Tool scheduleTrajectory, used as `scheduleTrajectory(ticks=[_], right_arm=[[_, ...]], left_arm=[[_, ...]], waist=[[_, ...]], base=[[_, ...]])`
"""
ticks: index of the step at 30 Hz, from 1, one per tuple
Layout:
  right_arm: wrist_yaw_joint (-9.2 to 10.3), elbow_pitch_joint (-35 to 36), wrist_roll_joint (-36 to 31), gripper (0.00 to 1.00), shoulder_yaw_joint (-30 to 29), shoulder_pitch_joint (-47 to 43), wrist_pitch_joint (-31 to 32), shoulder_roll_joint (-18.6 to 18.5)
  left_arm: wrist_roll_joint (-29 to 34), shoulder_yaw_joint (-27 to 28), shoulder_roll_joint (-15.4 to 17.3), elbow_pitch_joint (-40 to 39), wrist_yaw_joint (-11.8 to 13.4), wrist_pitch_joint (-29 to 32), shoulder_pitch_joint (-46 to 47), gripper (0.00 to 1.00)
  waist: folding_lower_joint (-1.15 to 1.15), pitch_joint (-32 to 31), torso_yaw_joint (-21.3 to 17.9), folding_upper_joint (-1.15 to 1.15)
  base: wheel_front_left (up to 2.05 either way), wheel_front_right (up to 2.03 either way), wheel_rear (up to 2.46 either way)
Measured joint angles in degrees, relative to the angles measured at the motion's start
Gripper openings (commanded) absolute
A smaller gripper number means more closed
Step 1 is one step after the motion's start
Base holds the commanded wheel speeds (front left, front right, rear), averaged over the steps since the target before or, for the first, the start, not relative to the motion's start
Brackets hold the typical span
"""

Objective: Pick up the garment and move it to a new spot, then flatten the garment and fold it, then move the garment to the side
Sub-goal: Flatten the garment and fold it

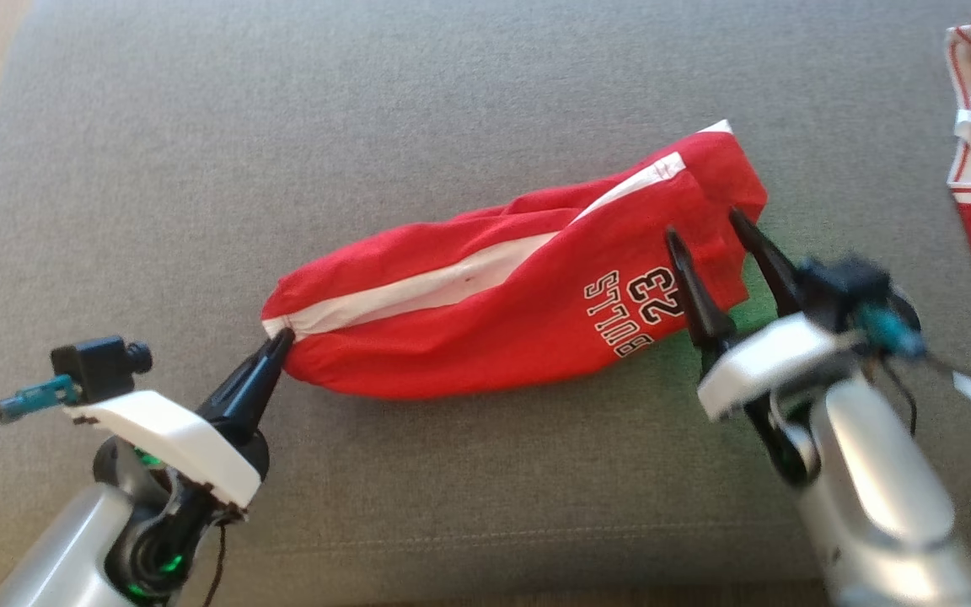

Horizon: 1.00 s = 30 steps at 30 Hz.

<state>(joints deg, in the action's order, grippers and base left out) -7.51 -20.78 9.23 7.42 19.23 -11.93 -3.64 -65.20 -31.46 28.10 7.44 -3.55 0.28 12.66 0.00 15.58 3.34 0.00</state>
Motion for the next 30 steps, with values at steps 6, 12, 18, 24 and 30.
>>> scheduleTrajectory(ticks=[6, 12, 18, 24, 30], right_arm=[[0.0, -5.6, 4.2, 1.0, 3.4, 12.1, 10.9, -2.5], [0.0, -7.9, 8.4, 1.0, 4.3, 17.4, 23.5, -4.0], [0.0, -7.4, 11.0, 1.0, 4.7, 17.8, 36.2, -5.4], [0.0, -3.7, 12.7, 1.0, 5.4, 18.9, 44.6, -8.0], [0.0, -3.3, 12.9, 0.0, 6.1, 19.6, 47.7, -8.8]], left_arm=[[1.3, -1.5, -1.6, 2.2, -0.6, -0.9, 0.9, 0.0], [1.6, -2.6, -2.6, 3.8, -1.1, -1.1, 1.8, 0.0], [2.1, -3.4, -3.2, 4.8, -1.6, -1.1, 1.8, 0.0], [2.5, -4.1, -3.9, 5.4, -1.6, -1.5, 1.8, 0.0], [2.5, -5.0, -5.0, 6.3, -2.1, -1.6, 2.0, 0.0]], waist=[[0.0, 1.5, 1.3, 0.0], [0.0, 1.5, 1.9, 0.0], [0.0, 0.8, 2.7, 0.0], [0.0, 0.4, 3.5, 0.0], [0.0, 0.6, 4.7, 0.0]], base=[[0.0, 0.0, 0.0], [0.0, 0.0, 0.0], [0.0, 0.0, 0.0], [0.0, 0.0, 0.0], [0.0, 0.0, 0.0]])
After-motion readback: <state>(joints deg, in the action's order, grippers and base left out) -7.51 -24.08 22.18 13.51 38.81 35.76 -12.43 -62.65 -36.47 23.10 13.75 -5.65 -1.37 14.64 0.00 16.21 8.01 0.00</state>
